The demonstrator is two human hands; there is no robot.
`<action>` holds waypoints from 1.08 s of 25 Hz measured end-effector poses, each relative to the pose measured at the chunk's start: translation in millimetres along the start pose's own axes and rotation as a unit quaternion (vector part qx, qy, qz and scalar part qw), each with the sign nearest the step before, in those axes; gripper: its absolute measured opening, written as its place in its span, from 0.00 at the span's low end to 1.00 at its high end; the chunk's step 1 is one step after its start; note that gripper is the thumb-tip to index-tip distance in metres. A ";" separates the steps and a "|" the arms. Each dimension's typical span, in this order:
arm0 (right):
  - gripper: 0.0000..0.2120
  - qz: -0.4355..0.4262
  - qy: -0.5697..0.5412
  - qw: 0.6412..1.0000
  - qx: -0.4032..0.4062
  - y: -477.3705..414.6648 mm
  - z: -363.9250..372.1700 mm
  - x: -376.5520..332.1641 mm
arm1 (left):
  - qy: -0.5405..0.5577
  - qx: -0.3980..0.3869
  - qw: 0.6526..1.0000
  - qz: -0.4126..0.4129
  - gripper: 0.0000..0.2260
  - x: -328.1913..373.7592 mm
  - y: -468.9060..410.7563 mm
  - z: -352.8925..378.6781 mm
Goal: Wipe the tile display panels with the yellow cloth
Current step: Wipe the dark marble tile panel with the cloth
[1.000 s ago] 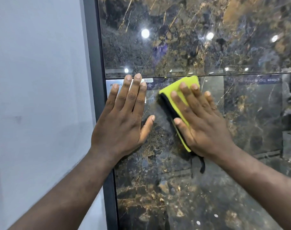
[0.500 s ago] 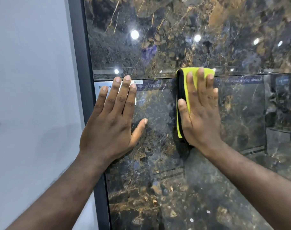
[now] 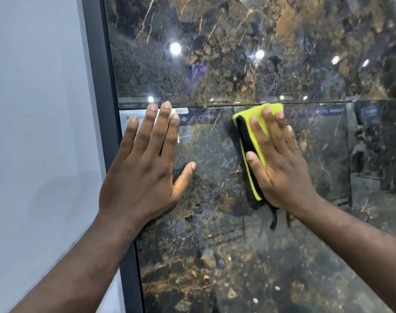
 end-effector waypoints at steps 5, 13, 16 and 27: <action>0.31 0.100 -0.011 0.995 0.030 -13.8 7.6 1.9 | 0.003 0.000 1.000 -0.002 0.39 1.0 -1.6 -0.9; 0.32 0.165 -0.020 0.985 0.056 -14.8 7.2 10.6 | 0.008 0.004 1.000 0.002 0.39 1.3 -0.5 -0.6; 0.31 -0.028 0.005 0.999 0.020 4.2 1.9 5.0 | 0.005 -0.001 1.000 0.001 0.39 -0.4 -0.3 -0.8; 0.32 0.089 -0.014 0.996 0.028 12.8 -8.1 63.5 | -0.010 0.015 0.999 0.034 0.36 14.7 -6.9 -3.8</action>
Point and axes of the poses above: each hand's wrist, its own y-axis away from the middle knuckle, its own z-axis out of the palm, x = y × z, the point moved 5 cm from there along -y, towards the middle knuckle, and after that the axes turned 11 degrees about -z, right-handed, at the moved point
